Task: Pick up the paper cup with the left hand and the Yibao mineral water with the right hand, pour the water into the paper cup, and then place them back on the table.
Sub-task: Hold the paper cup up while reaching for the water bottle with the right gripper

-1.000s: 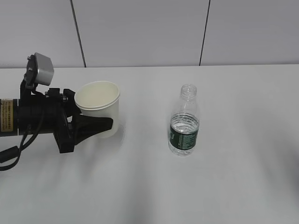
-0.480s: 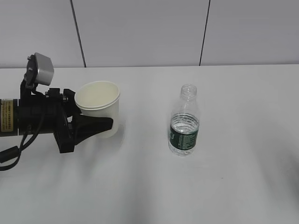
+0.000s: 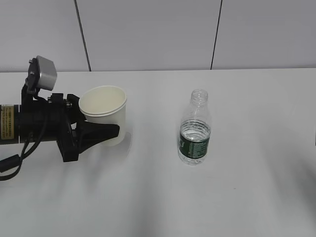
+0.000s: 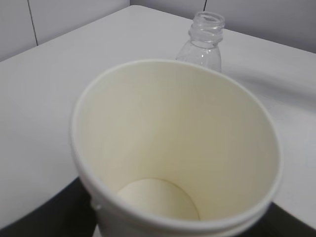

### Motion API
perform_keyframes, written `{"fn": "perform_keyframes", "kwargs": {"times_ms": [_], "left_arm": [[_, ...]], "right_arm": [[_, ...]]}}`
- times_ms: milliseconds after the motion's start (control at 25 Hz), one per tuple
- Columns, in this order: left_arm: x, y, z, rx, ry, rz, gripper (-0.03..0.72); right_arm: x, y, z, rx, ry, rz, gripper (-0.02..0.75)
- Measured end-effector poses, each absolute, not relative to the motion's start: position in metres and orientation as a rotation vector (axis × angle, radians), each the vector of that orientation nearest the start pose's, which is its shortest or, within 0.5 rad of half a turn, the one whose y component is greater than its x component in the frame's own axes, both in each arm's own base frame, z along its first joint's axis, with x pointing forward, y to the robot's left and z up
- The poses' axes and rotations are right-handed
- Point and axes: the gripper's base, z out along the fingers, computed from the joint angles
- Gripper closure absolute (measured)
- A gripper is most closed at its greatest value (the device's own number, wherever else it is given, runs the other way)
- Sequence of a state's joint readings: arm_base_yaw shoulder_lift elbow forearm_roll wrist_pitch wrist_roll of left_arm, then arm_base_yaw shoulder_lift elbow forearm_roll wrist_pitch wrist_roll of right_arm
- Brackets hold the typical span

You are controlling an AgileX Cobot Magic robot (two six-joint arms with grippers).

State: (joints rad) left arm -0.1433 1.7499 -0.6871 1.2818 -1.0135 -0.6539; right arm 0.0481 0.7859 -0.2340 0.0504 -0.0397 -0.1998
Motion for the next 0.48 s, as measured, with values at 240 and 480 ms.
{"fn": "perform_keyframes", "kwargs": {"times_ms": [240,480], "left_arm": [[0.279,-0.115,0.171,1.036,1.67,-0.824,0.252],[0.279,-0.115,0.171,1.036,1.67,-0.824,0.252]], "right_arm": [[0.164,0.024,0.205,-0.315,1.996,-0.006,0.146],[0.18,0.048,0.197,-0.455,1.891,0.116,0.146]]}}
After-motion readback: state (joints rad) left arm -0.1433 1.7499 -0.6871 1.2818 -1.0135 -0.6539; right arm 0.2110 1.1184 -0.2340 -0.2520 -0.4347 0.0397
